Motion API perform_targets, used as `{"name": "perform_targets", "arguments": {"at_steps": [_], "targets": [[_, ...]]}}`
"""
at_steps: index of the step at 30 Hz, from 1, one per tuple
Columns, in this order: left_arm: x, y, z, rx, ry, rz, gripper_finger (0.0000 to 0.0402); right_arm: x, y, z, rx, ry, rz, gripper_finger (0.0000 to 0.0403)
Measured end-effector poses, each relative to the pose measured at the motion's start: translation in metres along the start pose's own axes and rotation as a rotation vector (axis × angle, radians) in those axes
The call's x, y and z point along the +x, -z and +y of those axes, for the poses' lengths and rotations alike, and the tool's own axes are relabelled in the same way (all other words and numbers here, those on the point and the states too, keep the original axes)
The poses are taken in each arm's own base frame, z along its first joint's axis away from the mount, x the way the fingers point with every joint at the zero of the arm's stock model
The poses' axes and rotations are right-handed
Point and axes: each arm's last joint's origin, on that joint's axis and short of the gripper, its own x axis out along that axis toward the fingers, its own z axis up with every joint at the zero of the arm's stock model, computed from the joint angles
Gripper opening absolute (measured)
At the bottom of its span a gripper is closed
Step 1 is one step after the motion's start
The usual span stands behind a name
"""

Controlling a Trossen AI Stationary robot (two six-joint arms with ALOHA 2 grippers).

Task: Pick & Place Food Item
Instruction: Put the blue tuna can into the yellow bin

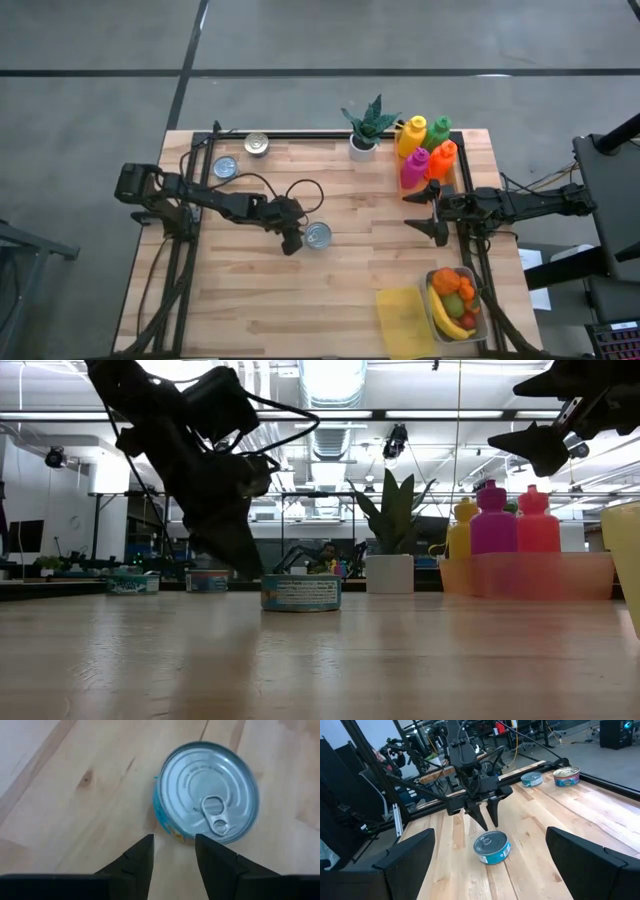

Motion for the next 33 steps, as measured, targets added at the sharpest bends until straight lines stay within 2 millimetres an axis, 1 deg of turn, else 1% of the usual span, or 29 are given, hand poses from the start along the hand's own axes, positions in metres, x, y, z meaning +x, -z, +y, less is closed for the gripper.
{"name": "perform_targets", "arguments": {"at_steps": [5,14,18,27,33], "targets": [[-0.002,-0.006,-0.002,0.001,0.009,-0.057,0.0149,0.000,0.000,0.000,0.000,0.000,0.000,0.0378],[0.003,-0.003,-0.001,-0.001,-0.007,-0.065,0.0149,0.000,0.000,0.000,0.000,0.000,0.000,0.0378],[0.004,0.003,0.002,-0.003,-0.021,-0.059,0.0149,0.000,0.000,0.000,0.000,0.000,0.000,0.0378],[0.008,0.014,0.005,-0.029,-0.007,-0.122,0.0149,0.000,0.000,0.000,0.000,0.000,0.000,0.0378],[0.008,0.019,0.006,-0.052,-0.011,-0.112,0.0149,0.000,0.000,0.000,0.000,0.000,-0.001,0.0378]]}}
